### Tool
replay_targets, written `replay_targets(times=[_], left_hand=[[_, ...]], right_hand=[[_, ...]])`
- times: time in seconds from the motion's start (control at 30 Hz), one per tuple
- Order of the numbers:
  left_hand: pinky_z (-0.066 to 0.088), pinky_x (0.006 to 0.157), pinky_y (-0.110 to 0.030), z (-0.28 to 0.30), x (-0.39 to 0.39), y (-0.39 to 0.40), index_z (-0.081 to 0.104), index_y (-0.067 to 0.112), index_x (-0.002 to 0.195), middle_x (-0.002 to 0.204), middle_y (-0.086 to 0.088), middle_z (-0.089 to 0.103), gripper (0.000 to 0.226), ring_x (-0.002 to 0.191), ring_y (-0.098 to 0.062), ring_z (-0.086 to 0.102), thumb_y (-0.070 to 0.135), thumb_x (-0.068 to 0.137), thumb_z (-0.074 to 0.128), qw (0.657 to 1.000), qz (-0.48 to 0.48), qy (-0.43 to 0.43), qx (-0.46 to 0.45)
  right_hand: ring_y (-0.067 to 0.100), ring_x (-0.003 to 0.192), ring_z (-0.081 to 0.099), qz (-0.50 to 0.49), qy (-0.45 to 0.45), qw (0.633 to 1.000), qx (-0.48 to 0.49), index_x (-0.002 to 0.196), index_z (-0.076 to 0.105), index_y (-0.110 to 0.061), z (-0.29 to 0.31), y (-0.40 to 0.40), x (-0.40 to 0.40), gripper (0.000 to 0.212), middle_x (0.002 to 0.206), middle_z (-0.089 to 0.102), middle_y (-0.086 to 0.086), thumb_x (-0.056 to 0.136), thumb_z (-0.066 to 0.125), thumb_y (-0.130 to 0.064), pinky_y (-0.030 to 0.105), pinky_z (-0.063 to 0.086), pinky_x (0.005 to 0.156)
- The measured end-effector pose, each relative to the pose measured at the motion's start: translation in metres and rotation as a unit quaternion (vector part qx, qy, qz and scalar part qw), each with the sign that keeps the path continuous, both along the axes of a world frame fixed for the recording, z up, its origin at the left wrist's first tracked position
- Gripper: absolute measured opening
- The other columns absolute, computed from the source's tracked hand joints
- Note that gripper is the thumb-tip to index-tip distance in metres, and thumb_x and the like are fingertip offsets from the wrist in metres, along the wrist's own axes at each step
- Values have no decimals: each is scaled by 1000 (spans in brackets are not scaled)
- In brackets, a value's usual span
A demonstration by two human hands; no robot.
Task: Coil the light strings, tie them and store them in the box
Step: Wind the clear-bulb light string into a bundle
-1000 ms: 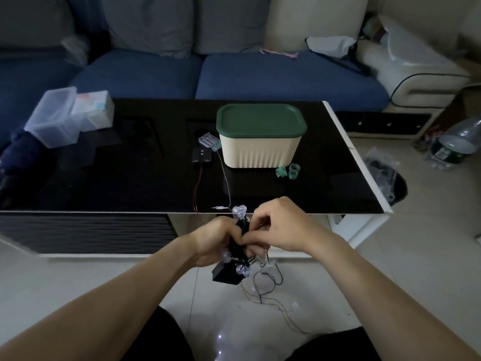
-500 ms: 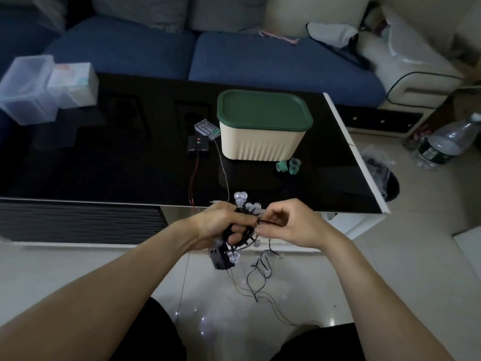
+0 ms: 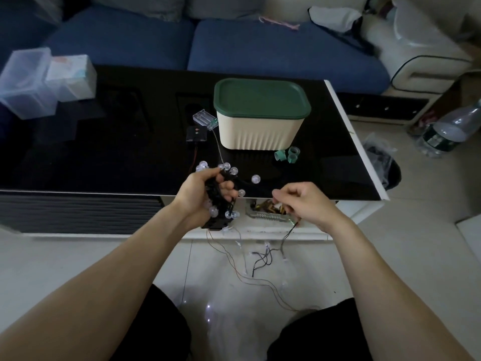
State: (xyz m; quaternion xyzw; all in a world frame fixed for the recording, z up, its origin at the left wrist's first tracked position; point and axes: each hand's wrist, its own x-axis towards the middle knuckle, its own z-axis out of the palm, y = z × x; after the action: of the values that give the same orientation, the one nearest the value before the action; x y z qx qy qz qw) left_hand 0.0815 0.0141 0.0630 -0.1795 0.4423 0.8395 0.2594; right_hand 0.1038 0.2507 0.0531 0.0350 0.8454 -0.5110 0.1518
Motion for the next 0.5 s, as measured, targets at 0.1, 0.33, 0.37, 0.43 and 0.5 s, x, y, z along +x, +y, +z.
replay_targets(times=[0.1,0.33,0.37,0.43,0.5], left_hand=[[48,75,-26,4,10,4,50,12,76,78,-11,65,27,79,-25,71,20,101,43,998,19,11,61],[57,81,-29,-1,24,15,68,1,80,107,-21,72,26,104,-27,71,-4,95,48,997,-37,61,8],[59,75,-30,-4,26,16,61,4,74,103,-20,73,26,99,-27,72,-10,93,49,997,-34,66,-16],[60,73,-30,-9,28,18,50,8,76,100,-21,73,29,95,-29,73,-18,89,51,993,-41,91,-58],[60,76,-31,-15,30,19,48,9,76,100,-22,72,33,94,-30,73,-22,87,49,989,-55,112,-81]], right_hand=[[-3,45,49,9,70,993,91,80,74,-21,-7,-21,9,22,48,56,-18,96,67,-34,10,35,49],[3,43,46,105,109,972,180,61,56,-28,-10,-52,40,37,50,49,-11,97,65,-30,16,33,45],[0,48,50,123,102,969,187,67,61,-25,-8,-52,42,30,54,53,-11,96,65,-30,14,36,48],[-12,58,54,148,82,967,191,82,67,-22,-7,-48,44,14,63,57,-15,95,66,-27,7,38,54],[-14,61,56,147,73,970,180,91,71,-22,-8,-42,43,8,69,59,-17,95,66,-26,7,38,55]])
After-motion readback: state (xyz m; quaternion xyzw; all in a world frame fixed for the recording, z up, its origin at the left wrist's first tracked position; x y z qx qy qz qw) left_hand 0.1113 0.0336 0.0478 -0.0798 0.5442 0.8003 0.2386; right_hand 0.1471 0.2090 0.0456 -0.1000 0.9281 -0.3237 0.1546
